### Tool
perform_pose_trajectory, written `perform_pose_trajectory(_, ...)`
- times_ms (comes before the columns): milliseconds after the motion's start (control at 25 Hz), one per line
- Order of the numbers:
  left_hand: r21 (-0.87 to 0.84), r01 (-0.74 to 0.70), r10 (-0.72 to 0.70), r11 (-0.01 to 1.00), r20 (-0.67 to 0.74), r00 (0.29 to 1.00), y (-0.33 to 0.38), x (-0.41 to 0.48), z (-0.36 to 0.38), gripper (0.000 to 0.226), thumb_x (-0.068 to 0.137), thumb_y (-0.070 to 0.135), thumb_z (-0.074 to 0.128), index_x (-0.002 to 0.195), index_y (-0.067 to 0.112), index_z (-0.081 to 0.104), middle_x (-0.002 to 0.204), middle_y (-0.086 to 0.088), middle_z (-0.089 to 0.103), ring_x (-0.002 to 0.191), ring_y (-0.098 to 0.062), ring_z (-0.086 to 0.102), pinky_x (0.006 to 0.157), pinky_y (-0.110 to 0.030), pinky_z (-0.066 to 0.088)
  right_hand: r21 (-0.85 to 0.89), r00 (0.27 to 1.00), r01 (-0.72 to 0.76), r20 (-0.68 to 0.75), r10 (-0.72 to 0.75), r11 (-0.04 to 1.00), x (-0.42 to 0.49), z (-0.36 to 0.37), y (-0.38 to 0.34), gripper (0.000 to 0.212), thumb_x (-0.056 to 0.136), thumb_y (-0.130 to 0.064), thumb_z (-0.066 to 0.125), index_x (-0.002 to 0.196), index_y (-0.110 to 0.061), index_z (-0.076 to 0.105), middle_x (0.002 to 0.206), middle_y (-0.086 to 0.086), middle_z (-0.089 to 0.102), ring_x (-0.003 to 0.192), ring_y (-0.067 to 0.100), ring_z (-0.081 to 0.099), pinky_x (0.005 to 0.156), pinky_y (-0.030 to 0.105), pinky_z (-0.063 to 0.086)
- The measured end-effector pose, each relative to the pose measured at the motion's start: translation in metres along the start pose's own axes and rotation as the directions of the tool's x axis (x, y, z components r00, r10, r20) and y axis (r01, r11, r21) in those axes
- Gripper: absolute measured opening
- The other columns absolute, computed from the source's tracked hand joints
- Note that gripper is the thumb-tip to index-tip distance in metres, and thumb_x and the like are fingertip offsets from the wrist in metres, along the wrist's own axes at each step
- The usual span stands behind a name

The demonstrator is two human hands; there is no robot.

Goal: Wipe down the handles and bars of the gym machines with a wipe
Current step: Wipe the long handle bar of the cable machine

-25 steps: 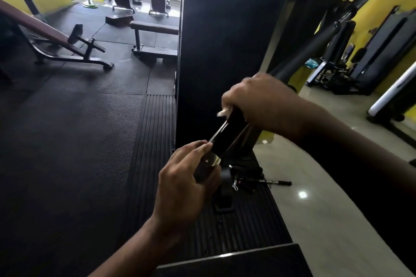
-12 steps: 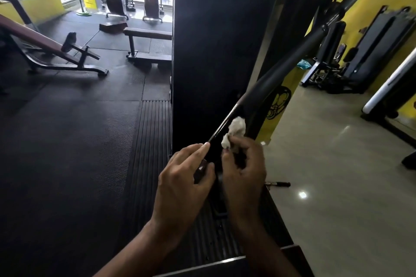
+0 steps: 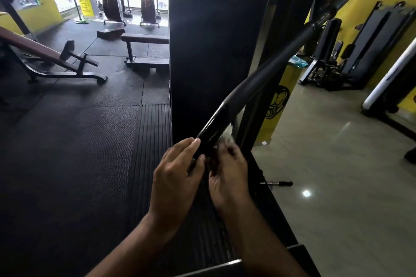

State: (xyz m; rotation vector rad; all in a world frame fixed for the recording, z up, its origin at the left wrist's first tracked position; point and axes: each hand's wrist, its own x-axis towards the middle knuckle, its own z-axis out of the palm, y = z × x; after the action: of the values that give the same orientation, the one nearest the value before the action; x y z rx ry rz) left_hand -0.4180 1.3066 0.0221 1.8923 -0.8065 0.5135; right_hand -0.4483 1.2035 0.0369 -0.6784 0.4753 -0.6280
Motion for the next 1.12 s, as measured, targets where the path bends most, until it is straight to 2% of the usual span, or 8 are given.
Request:
perform_pose_trajectory(240,-0.006,-0.043,0.043,0.999,-0.025,0.999,-0.002,-0.001,-0.001,0.037,0.086,0.012,0.072,0.122,0.007,0.067,0.123,-0.003,0.065,0.115,-0.010,0.060,0.096,-0.026,0.051,-0.019,0.994,0.026,0.105,-0.024,0.999,0.007,0.004,0.000,0.031,0.100,-0.009,0.048,0.130,-0.009,0.056,0.127,0.014,0.065,0.120,0.029,0.061,0.105,0.043,0.047)
perform_pose_trajectory(400,-0.034,-0.116,0.116,0.993,-0.012,0.993,-0.002,-0.003,0.000,0.038,0.090,0.015,0.068,0.127,0.007,0.062,0.131,-0.004,0.060,0.123,-0.010,0.057,0.101,-0.026,0.048,-0.160,0.930,0.354,-0.046,-0.366,0.921,0.022,0.008,-0.006,0.014,0.097,-0.017,0.060,0.110,-0.020,0.064,0.112,0.002,0.071,0.107,0.015,0.065,0.091,0.035,0.053)
perform_pose_trajectory(480,-0.031,-0.132,0.131,0.991,-0.036,0.991,-0.002,0.001,-0.001,0.038,0.091,0.015,0.065,0.128,0.007,0.062,0.131,-0.004,0.060,0.123,-0.009,0.056,0.101,-0.027,0.048,-0.423,0.798,0.576,0.104,-0.594,0.699,0.021,-0.001,-0.002,0.010,0.095,-0.014,0.062,0.103,-0.019,0.063,0.104,0.000,0.068,0.100,0.014,0.064,0.089,0.043,0.054)
perform_pose_trajectory(560,0.002,-0.140,0.139,0.990,-0.074,0.988,-0.004,0.007,-0.001,0.036,0.091,0.017,0.064,0.125,0.006,0.065,0.129,-0.004,0.062,0.120,-0.010,0.058,0.101,-0.027,0.048,-0.517,0.524,0.818,0.486,-0.700,0.253,0.027,-0.016,-0.009,0.012,0.093,-0.004,0.063,0.100,-0.013,0.063,0.105,0.005,0.064,0.100,0.016,0.061,0.085,0.041,0.053)
perform_pose_trajectory(680,0.046,-0.141,0.144,0.989,-0.086,0.986,-0.002,0.009,0.002,0.034,0.091,0.016,0.064,0.123,0.005,0.066,0.127,-0.007,0.063,0.119,-0.014,0.059,0.100,-0.029,0.049,-0.473,0.199,0.836,0.734,-0.650,-0.279,0.052,-0.016,-0.037,0.012,0.089,0.000,0.069,0.100,-0.005,0.067,0.105,0.010,0.065,0.099,0.022,0.059,0.084,0.037,0.050)
perform_pose_trajectory(840,0.052,-0.131,0.134,0.990,-0.070,0.988,-0.003,0.011,0.007,0.033,0.091,0.014,0.062,0.123,0.005,0.066,0.127,-0.008,0.063,0.120,-0.014,0.058,0.100,-0.031,0.049,-0.352,0.100,0.779,0.887,-0.451,-0.520,0.053,-0.012,-0.056,0.019,0.097,-0.015,0.061,0.106,-0.002,0.070,0.111,0.012,0.066,0.106,0.026,0.055,0.095,0.034,0.046)
perform_pose_trajectory(960,0.049,-0.085,0.088,0.995,-0.052,0.995,-0.006,0.009,0.012,0.034,0.091,0.014,0.063,0.124,0.006,0.065,0.128,-0.006,0.063,0.121,-0.013,0.058,0.102,-0.029,0.047,-0.415,0.172,0.770,0.867,-0.468,-0.485,0.057,-0.003,-0.076,0.017,0.088,-0.005,0.069,0.105,-0.005,0.069,0.107,0.009,0.066,0.105,0.022,0.054,0.092,0.033,0.047)
perform_pose_trajectory(1120,0.062,-0.049,0.050,0.997,-0.023,0.998,-0.007,0.009,0.016,0.036,0.091,0.013,0.064,0.127,0.007,0.063,0.129,-0.004,0.062,0.121,-0.014,0.057,0.101,-0.029,0.048,-0.132,0.137,0.754,0.990,-0.043,-0.644,0.055,0.003,-0.100,0.023,0.093,-0.017,0.060,0.113,-0.009,0.066,0.118,0.009,0.062,0.112,0.025,0.054,0.096,0.037,0.045)
